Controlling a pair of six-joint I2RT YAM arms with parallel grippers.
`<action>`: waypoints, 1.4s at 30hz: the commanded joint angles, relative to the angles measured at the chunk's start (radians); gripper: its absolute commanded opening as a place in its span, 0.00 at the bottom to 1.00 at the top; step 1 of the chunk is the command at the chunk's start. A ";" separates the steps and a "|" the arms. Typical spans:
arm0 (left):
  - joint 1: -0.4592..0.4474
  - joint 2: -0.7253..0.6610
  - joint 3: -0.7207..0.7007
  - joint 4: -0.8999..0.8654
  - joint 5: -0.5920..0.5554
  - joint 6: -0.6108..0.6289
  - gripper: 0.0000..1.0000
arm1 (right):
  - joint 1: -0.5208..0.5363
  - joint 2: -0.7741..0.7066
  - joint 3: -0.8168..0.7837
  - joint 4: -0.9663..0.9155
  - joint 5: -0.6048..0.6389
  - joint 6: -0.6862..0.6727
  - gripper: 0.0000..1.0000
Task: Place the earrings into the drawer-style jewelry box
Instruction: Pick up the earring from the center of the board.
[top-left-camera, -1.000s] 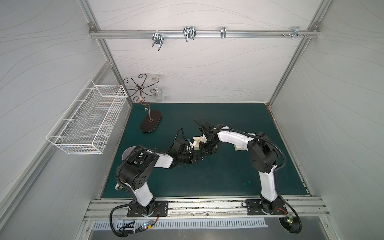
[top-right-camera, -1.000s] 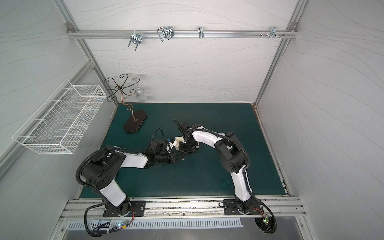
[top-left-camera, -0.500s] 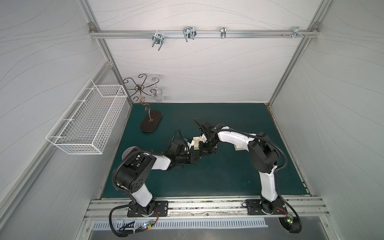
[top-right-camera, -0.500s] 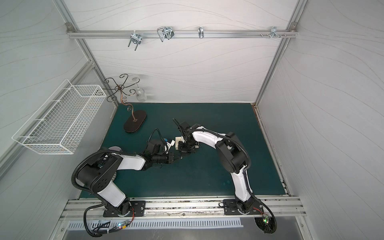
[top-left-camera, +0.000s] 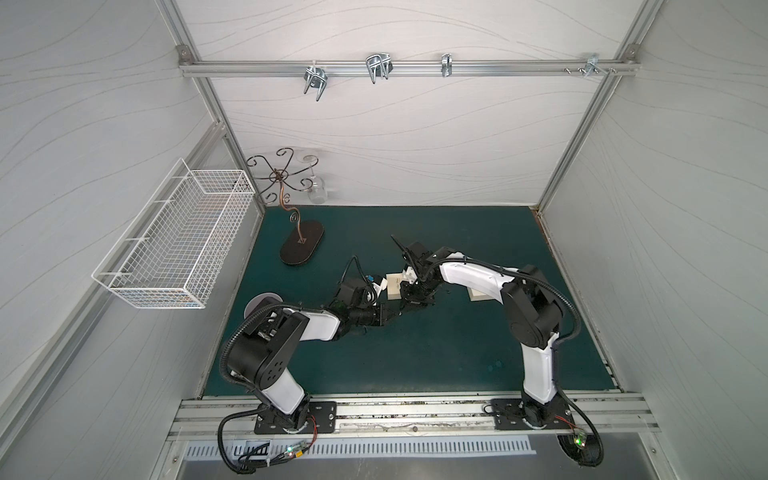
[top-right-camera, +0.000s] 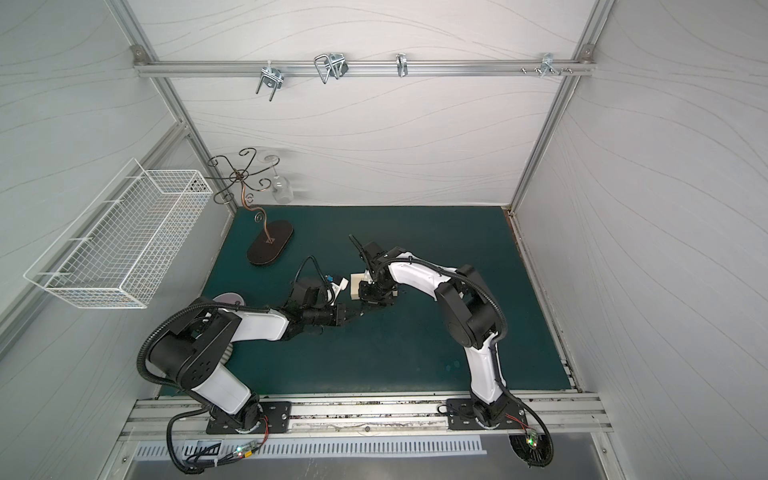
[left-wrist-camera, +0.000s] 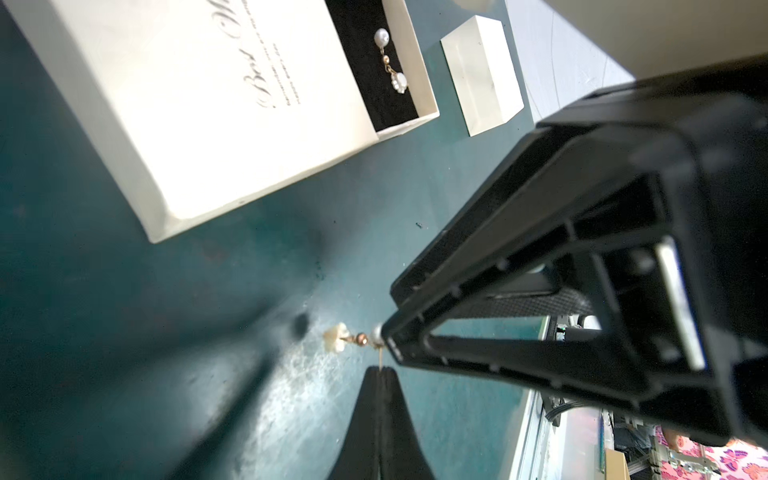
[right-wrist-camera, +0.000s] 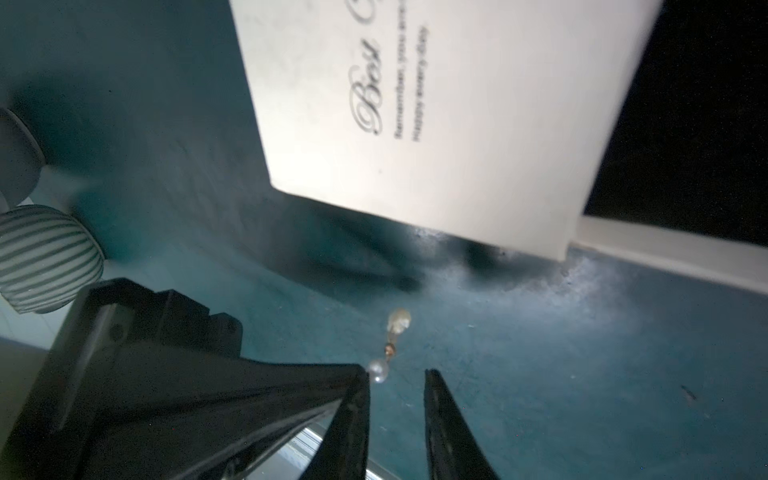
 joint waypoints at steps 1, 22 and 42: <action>0.006 -0.029 0.013 0.012 0.005 0.019 0.00 | -0.026 -0.074 -0.033 0.023 -0.032 0.000 0.28; 0.005 -0.328 0.187 -0.200 0.299 -0.183 0.00 | -0.278 -0.626 -0.536 0.712 -0.599 -0.118 0.26; -0.048 -0.468 0.387 -0.495 0.309 0.084 0.00 | -0.258 -0.671 -0.432 0.702 -0.795 0.086 0.35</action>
